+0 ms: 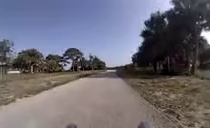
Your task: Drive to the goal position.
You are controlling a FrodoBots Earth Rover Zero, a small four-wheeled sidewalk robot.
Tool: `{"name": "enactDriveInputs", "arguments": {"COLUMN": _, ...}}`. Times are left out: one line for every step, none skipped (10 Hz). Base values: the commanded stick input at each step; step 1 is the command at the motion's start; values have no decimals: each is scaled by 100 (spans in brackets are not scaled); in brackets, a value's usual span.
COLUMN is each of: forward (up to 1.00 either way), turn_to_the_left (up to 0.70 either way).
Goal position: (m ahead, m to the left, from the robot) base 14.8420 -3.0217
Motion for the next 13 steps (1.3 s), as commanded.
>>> {"name": "enactDriveInputs", "arguments": {"forward": 100, "turn_to_the_left": 2}}
{"name": "enactDriveInputs", "arguments": {"forward": 100, "turn_to_the_left": 2}}
{"name": "enactDriveInputs", "arguments": {"forward": 100, "turn_to_the_left": 2}}
{"name": "enactDriveInputs", "arguments": {"forward": 100, "turn_to_the_left": 2}}
{"name": "enactDriveInputs", "arguments": {"forward": 100, "turn_to_the_left": 2}}
{"name": "enactDriveInputs", "arguments": {"forward": 100, "turn_to_the_left": 2}}
{"name": "enactDriveInputs", "arguments": {"forward": 100, "turn_to_the_left": 1}}
{"name": "enactDriveInputs", "arguments": {"forward": 100, "turn_to_the_left": 1}}
{"name": "enactDriveInputs", "arguments": {"forward": 100, "turn_to_the_left": 2}}
{"name": "enactDriveInputs", "arguments": {"forward": 100, "turn_to_the_left": 3}}
{"name": "enactDriveInputs", "arguments": {"forward": 100, "turn_to_the_left": 2}}
{"name": "enactDriveInputs", "arguments": {"forward": 100, "turn_to_the_left": 2}}
{"name": "enactDriveInputs", "arguments": {"forward": 100, "turn_to_the_left": 2}}
